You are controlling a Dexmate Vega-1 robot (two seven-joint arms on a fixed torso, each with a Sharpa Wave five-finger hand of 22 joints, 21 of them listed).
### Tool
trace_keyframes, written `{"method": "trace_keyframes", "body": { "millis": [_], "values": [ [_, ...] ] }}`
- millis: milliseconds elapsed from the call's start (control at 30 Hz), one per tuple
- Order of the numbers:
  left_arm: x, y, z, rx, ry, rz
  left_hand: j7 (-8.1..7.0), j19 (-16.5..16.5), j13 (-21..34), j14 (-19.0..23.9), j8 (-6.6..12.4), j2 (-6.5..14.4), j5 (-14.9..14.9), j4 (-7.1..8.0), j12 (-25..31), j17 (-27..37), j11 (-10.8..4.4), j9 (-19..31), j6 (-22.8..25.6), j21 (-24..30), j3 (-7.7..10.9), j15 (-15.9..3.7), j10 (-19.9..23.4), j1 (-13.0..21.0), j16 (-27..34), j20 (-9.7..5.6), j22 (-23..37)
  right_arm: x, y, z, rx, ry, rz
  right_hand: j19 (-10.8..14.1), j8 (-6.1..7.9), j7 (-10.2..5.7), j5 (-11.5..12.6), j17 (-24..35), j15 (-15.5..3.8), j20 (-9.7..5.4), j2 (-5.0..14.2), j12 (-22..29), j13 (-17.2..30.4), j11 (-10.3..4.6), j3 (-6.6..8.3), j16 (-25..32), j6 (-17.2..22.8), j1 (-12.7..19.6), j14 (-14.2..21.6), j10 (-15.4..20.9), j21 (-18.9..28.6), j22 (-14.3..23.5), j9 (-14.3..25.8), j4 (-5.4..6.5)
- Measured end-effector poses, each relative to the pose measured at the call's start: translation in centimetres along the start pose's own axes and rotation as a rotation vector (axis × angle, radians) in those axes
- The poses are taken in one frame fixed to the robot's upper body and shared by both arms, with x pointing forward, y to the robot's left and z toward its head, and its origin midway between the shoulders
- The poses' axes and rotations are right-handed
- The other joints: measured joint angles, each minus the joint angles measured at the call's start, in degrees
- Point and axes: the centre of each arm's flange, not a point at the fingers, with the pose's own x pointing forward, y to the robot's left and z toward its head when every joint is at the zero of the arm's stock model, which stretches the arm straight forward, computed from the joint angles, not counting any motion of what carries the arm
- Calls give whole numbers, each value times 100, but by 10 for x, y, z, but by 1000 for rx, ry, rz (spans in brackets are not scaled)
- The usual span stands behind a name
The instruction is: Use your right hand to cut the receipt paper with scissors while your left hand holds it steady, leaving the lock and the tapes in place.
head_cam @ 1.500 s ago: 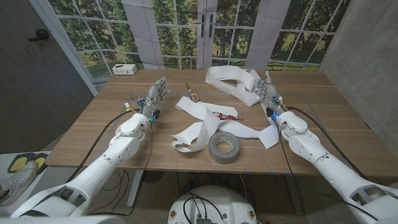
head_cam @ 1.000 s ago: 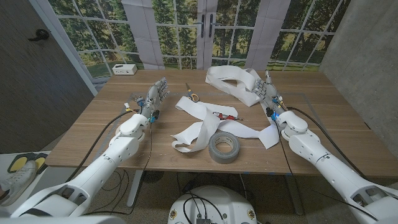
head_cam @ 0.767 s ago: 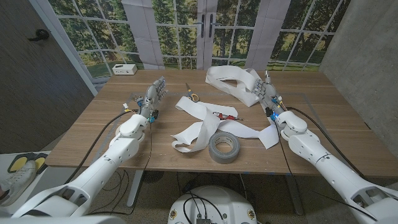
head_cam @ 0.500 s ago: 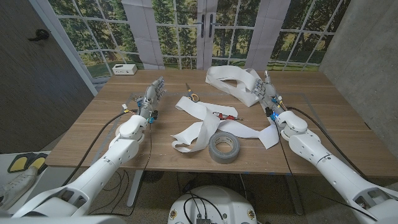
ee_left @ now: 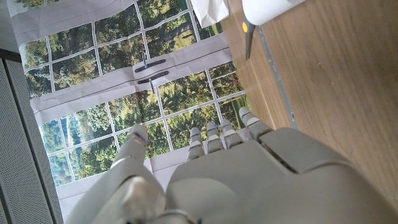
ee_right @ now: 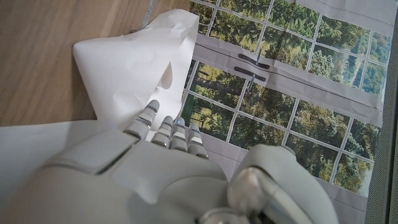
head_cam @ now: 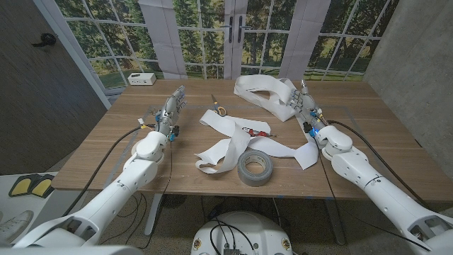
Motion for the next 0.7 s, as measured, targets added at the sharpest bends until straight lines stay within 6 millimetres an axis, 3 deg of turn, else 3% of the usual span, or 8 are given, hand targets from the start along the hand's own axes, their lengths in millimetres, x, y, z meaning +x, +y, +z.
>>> {"method": "trace_keyframes", "body": {
  "millis": [200, 700],
  "values": [
    [-3, -1, 3, 39, -23, 2, -51, 0, 0, 8, 0, -131, 0, 15, 30, 6, -47, 19, 112, 0, -64, 8, 129, -70, 0, 0, 0, -7, -4, 3, -24, -3, 7, 42, 23, -61, 0, -36, -96, -42, 7, 36, 0, -60, 38, 0, 61, 53, 38, 140, 0, 0, 0, -38],
    [-6, -5, 13, 216, -35, 0, -28, -1, 0, 39, 23, -130, 0, 15, 74, 5, -46, 28, 232, 0, -64, -23, 251, -70, 0, 0, -1, -13, -6, 6, -49, -17, 28, 41, 22, -60, 0, -62, -95, -42, 16, 36, -1, -40, 62, 0, 61, 106, 39, 160, 0, -1, -1, -62]
  ]
}}
